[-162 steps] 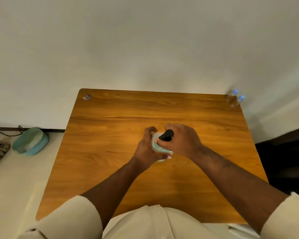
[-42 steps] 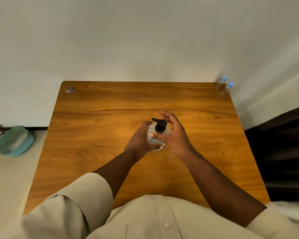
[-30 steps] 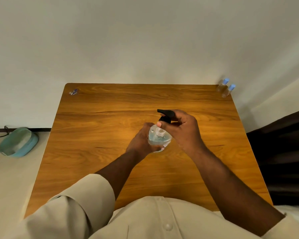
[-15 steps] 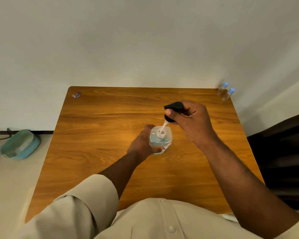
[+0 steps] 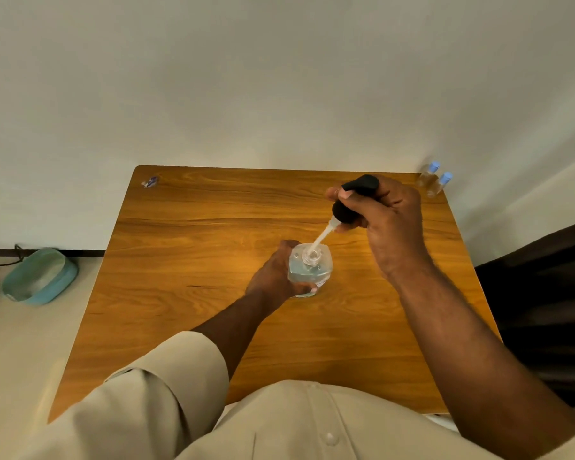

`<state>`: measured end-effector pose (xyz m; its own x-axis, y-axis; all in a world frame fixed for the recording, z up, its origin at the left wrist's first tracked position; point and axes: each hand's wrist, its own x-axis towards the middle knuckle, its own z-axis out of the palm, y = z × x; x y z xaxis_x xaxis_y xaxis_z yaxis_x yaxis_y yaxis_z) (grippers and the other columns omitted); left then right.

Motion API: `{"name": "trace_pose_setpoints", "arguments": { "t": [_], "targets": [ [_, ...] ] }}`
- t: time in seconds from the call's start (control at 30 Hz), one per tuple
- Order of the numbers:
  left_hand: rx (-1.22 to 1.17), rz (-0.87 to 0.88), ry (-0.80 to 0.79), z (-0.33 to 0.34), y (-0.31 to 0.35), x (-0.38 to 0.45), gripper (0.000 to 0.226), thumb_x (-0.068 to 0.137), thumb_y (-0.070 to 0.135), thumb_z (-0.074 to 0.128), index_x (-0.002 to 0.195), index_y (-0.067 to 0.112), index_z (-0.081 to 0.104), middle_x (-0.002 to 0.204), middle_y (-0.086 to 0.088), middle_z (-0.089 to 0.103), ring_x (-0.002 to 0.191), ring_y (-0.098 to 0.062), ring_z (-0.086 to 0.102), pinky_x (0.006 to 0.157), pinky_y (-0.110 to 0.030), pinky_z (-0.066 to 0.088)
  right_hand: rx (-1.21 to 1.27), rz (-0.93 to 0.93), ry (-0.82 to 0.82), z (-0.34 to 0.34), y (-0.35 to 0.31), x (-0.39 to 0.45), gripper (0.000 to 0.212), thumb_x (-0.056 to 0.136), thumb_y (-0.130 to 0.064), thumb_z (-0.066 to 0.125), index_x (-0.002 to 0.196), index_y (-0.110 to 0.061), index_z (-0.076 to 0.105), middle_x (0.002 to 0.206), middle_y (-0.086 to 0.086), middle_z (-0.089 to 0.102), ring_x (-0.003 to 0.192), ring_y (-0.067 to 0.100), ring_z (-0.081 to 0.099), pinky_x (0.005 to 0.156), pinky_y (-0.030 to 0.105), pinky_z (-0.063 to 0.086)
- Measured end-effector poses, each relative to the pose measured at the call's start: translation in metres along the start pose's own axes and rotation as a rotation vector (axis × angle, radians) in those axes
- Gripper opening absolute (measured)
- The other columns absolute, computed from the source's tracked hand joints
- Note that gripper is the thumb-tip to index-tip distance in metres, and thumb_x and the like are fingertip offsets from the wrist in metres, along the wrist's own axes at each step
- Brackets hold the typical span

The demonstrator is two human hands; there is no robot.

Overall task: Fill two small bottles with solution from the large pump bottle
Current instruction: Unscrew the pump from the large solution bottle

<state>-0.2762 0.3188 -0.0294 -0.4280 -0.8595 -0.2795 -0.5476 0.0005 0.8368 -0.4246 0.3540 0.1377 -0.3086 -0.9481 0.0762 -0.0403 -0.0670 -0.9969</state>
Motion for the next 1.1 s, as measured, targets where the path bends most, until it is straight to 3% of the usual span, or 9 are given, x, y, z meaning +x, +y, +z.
{"name": "trace_pose_setpoints", "arguments": {
  "t": [0.1, 0.23, 0.4, 0.57, 0.67, 0.8, 0.93, 1.03, 1.1],
  "targets": [
    [0.003, -0.006, -0.005, -0.001, 0.001, 0.0, 0.082, 0.06, 0.033, 0.09, 0.116, 0.047, 0.033, 0.12, 0.016, 0.058, 0.113, -0.011, 0.056, 0.093, -0.044, 0.053, -0.055, -0.023, -0.016, 0.001, -0.001, 0.001, 0.011, 0.083, -0.014, 0.062, 0.089, -0.011, 0.071, 0.087, 0.008, 0.073, 0.082, 0.024, 0.069, 0.052, 0.031, 0.053],
    [0.006, -0.002, -0.009, -0.001, 0.0, 0.0, 0.083, 0.06, 0.032, 0.09, 0.118, 0.045, 0.033, 0.123, 0.013, 0.058, 0.114, -0.012, 0.056, 0.094, -0.045, 0.053, 0.022, -0.018, -0.039, -0.003, -0.001, 0.004, 0.011, 0.086, -0.004, 0.053, 0.081, -0.005, 0.062, 0.076, 0.001, 0.072, 0.088, 0.026, 0.07, 0.05, 0.019, 0.047],
    [0.02, 0.009, -0.013, -0.001, 0.0, 0.001, 0.084, 0.061, 0.034, 0.09, 0.122, 0.043, 0.032, 0.126, 0.012, 0.056, 0.116, -0.013, 0.055, 0.094, -0.045, 0.053, -0.113, -0.031, -0.051, -0.007, 0.001, 0.003, 0.009, 0.082, -0.015, 0.057, 0.083, -0.013, 0.065, 0.089, 0.011, 0.072, 0.085, 0.026, 0.068, 0.053, 0.034, 0.05],
    [0.018, 0.01, -0.009, 0.0, -0.002, 0.0, 0.084, 0.061, 0.033, 0.09, 0.123, 0.041, 0.033, 0.126, 0.011, 0.057, 0.115, -0.015, 0.056, 0.093, -0.042, 0.054, -0.126, -0.182, -0.047, 0.0, -0.01, -0.001, 0.014, 0.082, -0.003, 0.049, 0.081, -0.008, 0.062, 0.084, 0.015, 0.069, 0.077, 0.016, 0.066, 0.056, 0.015, 0.044],
    [0.013, 0.011, -0.008, 0.0, -0.002, 0.001, 0.084, 0.06, 0.033, 0.09, 0.121, 0.043, 0.033, 0.125, 0.012, 0.058, 0.114, -0.014, 0.056, 0.093, -0.044, 0.054, -0.132, -0.231, -0.054, 0.004, -0.017, -0.002, 0.02, 0.082, 0.002, 0.047, 0.08, -0.01, 0.062, 0.084, 0.012, 0.069, 0.074, 0.009, 0.062, 0.058, 0.011, 0.042],
    [0.016, 0.01, -0.009, -0.001, -0.003, 0.001, 0.084, 0.059, 0.035, 0.089, 0.119, 0.045, 0.032, 0.124, 0.012, 0.059, 0.114, -0.016, 0.057, 0.093, -0.048, 0.052, -0.147, -0.227, -0.087, 0.005, -0.018, -0.002, 0.015, 0.083, 0.0, 0.047, 0.082, -0.006, 0.061, 0.083, 0.011, 0.07, 0.073, 0.009, 0.064, 0.059, 0.012, 0.044],
    [0.048, 0.012, -0.017, -0.001, -0.003, 0.001, 0.084, 0.061, 0.038, 0.088, 0.121, 0.045, 0.029, 0.126, 0.012, 0.058, 0.117, -0.019, 0.056, 0.098, -0.053, 0.046, -0.153, -0.206, -0.126, 0.005, -0.017, -0.001, 0.013, 0.085, -0.007, 0.049, 0.08, -0.014, 0.058, 0.082, 0.014, 0.069, 0.077, 0.013, 0.068, 0.066, 0.018, 0.049],
    [0.048, 0.007, -0.019, -0.001, -0.003, 0.001, 0.084, 0.062, 0.039, 0.088, 0.12, 0.046, 0.028, 0.128, 0.012, 0.058, 0.119, -0.02, 0.055, 0.1, -0.055, 0.044, -0.184, -0.203, -0.139, 0.004, -0.024, -0.002, 0.014, 0.086, -0.006, 0.05, 0.081, -0.017, 0.058, 0.086, 0.012, 0.07, 0.073, 0.007, 0.064, 0.06, 0.013, 0.044],
    [0.045, -0.003, -0.023, 0.0, -0.003, 0.001, 0.084, 0.061, 0.04, 0.087, 0.12, 0.047, 0.027, 0.127, 0.013, 0.057, 0.119, -0.02, 0.054, 0.1, -0.056, 0.043, -0.201, -0.244, -0.145, 0.004, -0.034, -0.004, 0.014, 0.087, -0.004, 0.05, 0.083, -0.013, 0.059, 0.086, 0.012, 0.069, 0.07, 0.01, 0.063, 0.055, 0.018, 0.046]
  ]
}}
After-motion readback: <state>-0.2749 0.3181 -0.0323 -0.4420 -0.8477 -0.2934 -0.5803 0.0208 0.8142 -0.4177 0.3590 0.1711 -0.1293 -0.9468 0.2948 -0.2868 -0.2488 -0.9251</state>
